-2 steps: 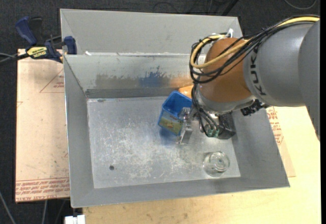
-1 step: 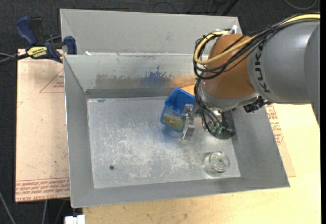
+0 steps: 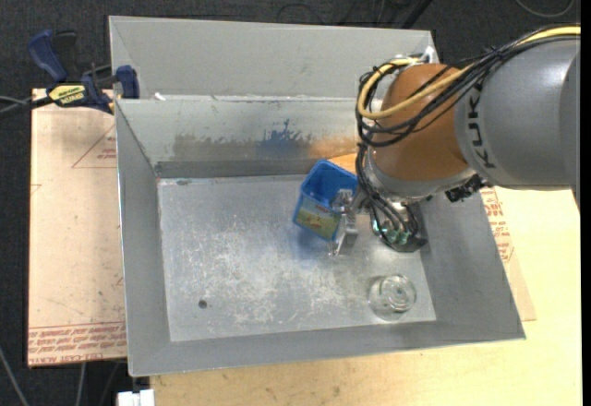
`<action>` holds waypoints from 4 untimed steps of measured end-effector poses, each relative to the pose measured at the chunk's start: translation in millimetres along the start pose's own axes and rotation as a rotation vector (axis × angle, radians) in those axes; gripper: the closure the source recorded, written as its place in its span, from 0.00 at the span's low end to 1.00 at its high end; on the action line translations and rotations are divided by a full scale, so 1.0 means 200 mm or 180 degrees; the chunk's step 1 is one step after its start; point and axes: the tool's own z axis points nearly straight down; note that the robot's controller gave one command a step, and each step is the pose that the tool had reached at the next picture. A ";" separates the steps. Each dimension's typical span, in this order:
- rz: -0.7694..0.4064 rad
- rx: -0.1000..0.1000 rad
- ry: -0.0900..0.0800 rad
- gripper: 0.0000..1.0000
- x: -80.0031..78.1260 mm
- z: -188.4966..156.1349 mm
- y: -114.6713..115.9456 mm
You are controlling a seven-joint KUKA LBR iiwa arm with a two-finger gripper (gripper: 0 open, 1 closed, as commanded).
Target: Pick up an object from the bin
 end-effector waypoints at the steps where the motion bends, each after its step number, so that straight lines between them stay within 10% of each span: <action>1: -0.0117 -0.0004 0.0032 0.00 0.09 0.21 -0.03; 2: 0.0098 -0.0001 0.0062 0.00 0.08 0.06 -0.01; 3: -0.0547 -0.0006 0.0022 1.00 -0.09 0.28 0.12; 4: -0.0546 -0.0009 0.0000 1.00 -0.09 0.28 0.12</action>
Offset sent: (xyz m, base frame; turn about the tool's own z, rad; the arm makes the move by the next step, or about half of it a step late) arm 0.0047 0.0070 0.1398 0.0328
